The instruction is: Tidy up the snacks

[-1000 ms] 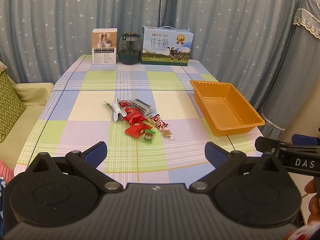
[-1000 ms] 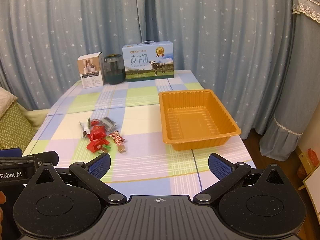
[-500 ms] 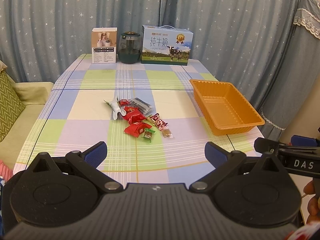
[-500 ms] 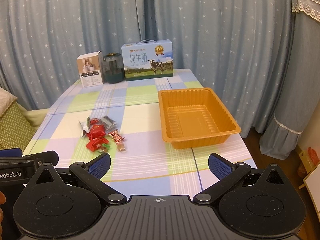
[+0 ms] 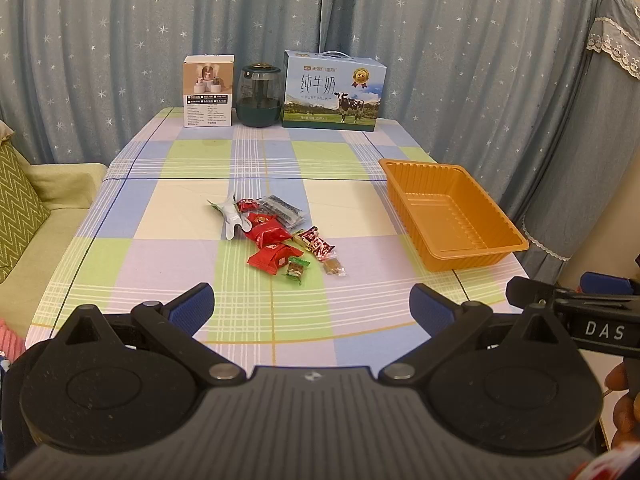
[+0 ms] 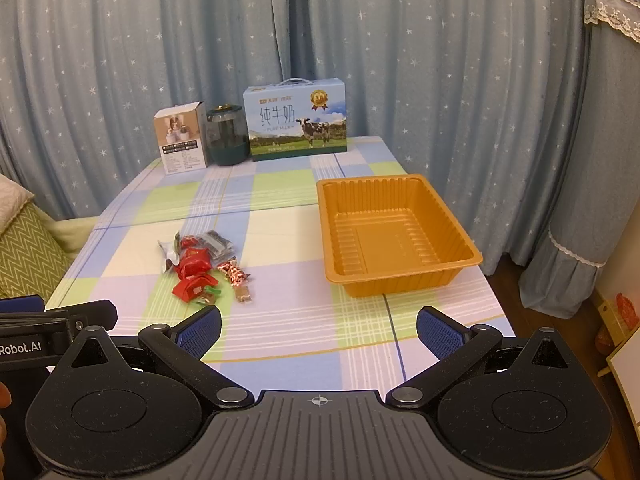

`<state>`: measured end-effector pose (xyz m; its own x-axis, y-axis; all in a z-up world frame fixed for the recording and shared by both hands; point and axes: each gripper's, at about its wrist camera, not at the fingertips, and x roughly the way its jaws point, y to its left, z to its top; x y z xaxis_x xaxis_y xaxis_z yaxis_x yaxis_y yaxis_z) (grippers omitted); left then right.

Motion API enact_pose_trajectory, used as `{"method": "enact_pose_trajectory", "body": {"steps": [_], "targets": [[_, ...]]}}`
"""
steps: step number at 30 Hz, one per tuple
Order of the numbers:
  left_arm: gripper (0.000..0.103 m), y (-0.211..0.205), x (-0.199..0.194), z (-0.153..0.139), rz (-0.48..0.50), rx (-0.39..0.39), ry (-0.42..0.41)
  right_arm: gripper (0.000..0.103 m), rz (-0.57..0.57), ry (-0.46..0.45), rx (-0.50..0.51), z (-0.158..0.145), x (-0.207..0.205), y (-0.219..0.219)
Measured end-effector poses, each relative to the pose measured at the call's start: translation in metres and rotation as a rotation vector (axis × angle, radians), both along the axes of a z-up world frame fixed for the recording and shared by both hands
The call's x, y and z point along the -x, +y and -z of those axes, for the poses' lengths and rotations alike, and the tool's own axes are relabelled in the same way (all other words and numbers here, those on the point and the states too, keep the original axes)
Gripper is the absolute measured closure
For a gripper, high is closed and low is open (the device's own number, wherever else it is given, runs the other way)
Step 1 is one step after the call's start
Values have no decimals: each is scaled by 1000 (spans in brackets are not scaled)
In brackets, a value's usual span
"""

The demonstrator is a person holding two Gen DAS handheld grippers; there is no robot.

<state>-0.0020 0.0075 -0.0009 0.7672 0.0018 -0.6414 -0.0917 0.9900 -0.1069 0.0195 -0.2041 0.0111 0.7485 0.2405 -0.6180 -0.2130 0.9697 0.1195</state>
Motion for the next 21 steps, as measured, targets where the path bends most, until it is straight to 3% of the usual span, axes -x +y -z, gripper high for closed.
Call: {"method": "enact_pose_trajectory", "body": {"steps": [21], "targets": [[0,17,-13,11,-13,21,13,0,-2,6,-26,13,-12,5]]}}
